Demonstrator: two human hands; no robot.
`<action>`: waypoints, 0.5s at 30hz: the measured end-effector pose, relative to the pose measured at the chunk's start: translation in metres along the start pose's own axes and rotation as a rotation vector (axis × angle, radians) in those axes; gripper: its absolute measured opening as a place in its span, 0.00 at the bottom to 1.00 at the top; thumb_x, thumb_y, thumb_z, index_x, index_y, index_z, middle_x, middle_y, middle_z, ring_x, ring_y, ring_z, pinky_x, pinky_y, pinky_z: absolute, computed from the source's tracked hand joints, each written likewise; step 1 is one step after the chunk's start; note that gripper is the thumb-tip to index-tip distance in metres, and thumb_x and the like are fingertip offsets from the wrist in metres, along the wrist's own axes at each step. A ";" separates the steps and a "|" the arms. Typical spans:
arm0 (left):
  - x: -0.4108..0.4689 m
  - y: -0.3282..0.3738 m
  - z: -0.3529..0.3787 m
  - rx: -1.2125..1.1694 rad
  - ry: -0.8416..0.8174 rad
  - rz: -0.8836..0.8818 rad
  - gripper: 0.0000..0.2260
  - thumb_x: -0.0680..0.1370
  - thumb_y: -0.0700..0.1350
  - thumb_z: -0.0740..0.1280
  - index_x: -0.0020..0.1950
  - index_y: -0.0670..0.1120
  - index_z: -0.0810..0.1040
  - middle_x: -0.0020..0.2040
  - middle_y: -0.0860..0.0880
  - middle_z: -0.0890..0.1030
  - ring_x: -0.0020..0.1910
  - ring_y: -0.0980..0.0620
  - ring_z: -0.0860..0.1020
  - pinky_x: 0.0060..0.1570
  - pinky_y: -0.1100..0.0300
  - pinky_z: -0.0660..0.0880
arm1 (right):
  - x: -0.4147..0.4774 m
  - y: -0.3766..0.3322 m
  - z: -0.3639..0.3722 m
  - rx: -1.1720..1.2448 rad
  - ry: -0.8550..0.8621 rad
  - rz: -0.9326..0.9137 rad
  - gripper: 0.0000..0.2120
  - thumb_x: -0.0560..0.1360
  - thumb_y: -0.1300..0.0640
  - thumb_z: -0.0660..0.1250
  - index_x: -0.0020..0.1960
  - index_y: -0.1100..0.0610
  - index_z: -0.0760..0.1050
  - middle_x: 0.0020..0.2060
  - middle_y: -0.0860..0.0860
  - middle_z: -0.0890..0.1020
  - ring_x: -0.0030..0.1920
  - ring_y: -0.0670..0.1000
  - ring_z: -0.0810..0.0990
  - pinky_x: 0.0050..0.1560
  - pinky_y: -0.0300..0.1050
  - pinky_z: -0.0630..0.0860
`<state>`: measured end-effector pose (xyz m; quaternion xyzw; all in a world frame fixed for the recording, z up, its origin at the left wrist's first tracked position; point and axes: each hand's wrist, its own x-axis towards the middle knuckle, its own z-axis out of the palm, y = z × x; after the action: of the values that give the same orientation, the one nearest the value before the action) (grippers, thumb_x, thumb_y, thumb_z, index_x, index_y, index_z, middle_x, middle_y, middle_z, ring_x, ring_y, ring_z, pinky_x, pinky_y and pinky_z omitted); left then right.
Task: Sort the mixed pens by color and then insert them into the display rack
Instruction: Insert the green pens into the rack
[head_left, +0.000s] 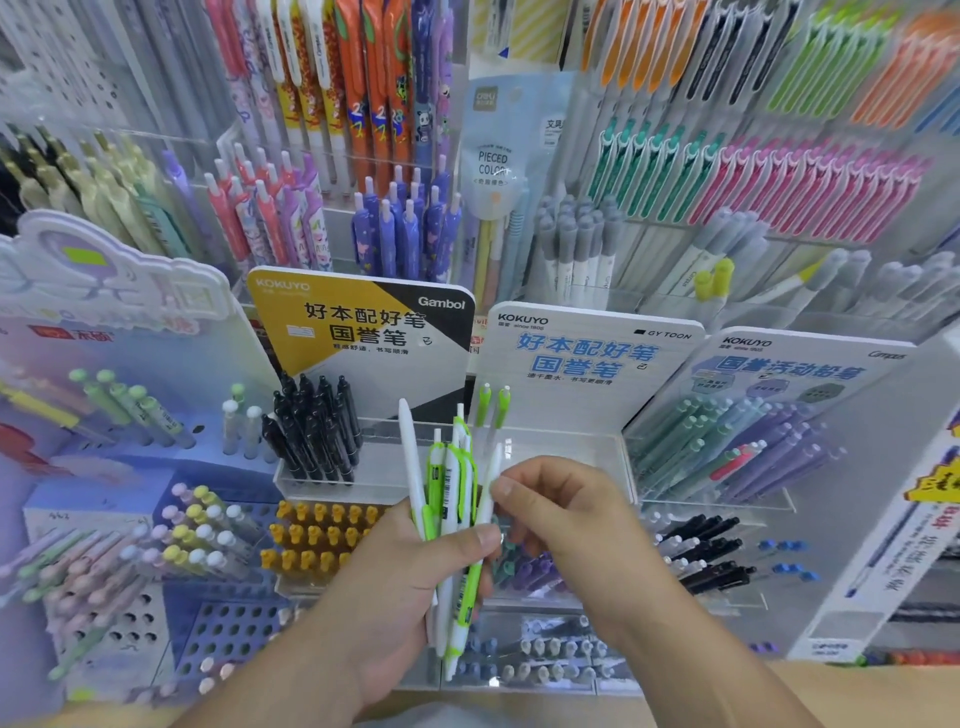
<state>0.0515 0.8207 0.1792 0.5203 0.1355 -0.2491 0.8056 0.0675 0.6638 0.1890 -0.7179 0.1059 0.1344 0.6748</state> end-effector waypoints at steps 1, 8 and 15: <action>0.000 -0.001 0.002 0.006 -0.001 -0.001 0.18 0.68 0.38 0.74 0.55 0.37 0.78 0.37 0.41 0.78 0.31 0.47 0.76 0.28 0.56 0.74 | -0.001 0.000 -0.001 0.013 0.002 0.007 0.05 0.75 0.59 0.72 0.40 0.56 0.82 0.31 0.50 0.81 0.29 0.45 0.76 0.28 0.46 0.71; 0.004 -0.001 0.010 -0.103 0.134 0.021 0.15 0.68 0.43 0.73 0.52 0.38 0.80 0.38 0.41 0.78 0.34 0.46 0.77 0.31 0.53 0.76 | -0.004 0.001 -0.009 0.035 0.011 -0.057 0.09 0.77 0.56 0.70 0.41 0.61 0.78 0.34 0.53 0.80 0.32 0.48 0.76 0.34 0.40 0.73; 0.013 0.010 0.016 -0.200 0.248 0.175 0.12 0.70 0.45 0.71 0.51 0.41 0.78 0.39 0.42 0.77 0.36 0.47 0.79 0.34 0.51 0.79 | -0.010 0.006 -0.006 -0.091 -0.145 -0.016 0.10 0.72 0.57 0.77 0.44 0.62 0.80 0.32 0.55 0.80 0.30 0.47 0.77 0.32 0.40 0.74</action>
<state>0.0672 0.8058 0.1873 0.4742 0.2119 -0.0971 0.8490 0.0563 0.6571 0.1870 -0.7372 0.0449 0.1851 0.6483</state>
